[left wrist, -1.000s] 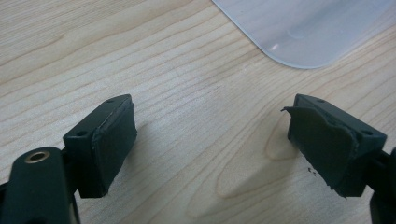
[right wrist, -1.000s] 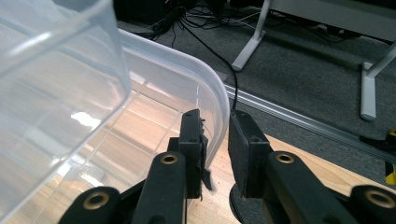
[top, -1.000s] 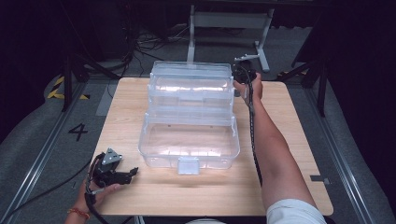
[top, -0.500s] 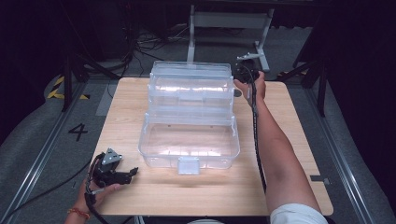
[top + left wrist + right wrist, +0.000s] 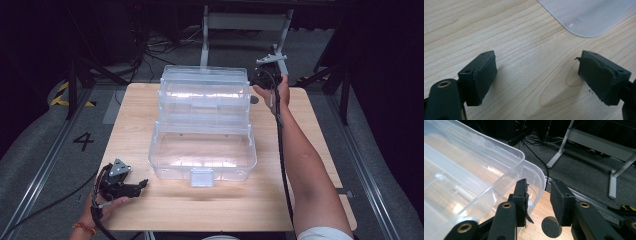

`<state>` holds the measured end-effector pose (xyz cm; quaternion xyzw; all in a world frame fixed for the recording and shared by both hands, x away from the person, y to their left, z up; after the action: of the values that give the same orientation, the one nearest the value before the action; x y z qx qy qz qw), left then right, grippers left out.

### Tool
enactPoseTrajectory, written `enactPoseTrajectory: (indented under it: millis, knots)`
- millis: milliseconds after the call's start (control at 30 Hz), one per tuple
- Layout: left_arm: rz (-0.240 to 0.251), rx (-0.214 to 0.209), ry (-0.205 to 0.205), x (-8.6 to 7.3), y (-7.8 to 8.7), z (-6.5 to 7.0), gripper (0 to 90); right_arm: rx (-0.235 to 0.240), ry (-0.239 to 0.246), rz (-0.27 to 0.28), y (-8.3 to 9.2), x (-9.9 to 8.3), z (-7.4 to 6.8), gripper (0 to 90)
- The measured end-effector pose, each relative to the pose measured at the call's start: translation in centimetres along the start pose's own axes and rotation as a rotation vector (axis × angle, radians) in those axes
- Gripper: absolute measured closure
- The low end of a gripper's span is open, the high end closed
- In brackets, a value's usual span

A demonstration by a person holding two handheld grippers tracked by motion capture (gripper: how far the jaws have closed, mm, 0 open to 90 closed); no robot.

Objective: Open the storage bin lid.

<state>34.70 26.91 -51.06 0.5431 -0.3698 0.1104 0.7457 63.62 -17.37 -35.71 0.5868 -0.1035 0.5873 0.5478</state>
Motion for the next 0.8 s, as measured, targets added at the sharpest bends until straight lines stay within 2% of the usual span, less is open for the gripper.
enactPoseTrajectory:
  millis: [400, 800]
  knots:
    - [0.002, 0.0, 0.0, 0.0, 0.0, 0.0, 15.8, -0.001, 0.037, 0.027, 3.4, -0.2, 0.0, 65.7]
    - [0.002, 0.0, 0.0, 0.0, 0.0, 0.0, 15.8, 0.025, 0.106, 0.029, 6.3, -1.4, -1.4, 62.7]
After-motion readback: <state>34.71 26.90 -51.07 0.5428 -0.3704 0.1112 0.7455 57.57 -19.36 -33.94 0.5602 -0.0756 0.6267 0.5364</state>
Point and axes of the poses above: each handheld gripper's, and its own axes: y roughly backward along the jaws, x roughly out of its top, z roughly to its right, the point moved 4 cm from there along -y, roughly forward along the jaws, and after that the axes turned 11 degrees about y, right-handed, at the moved point
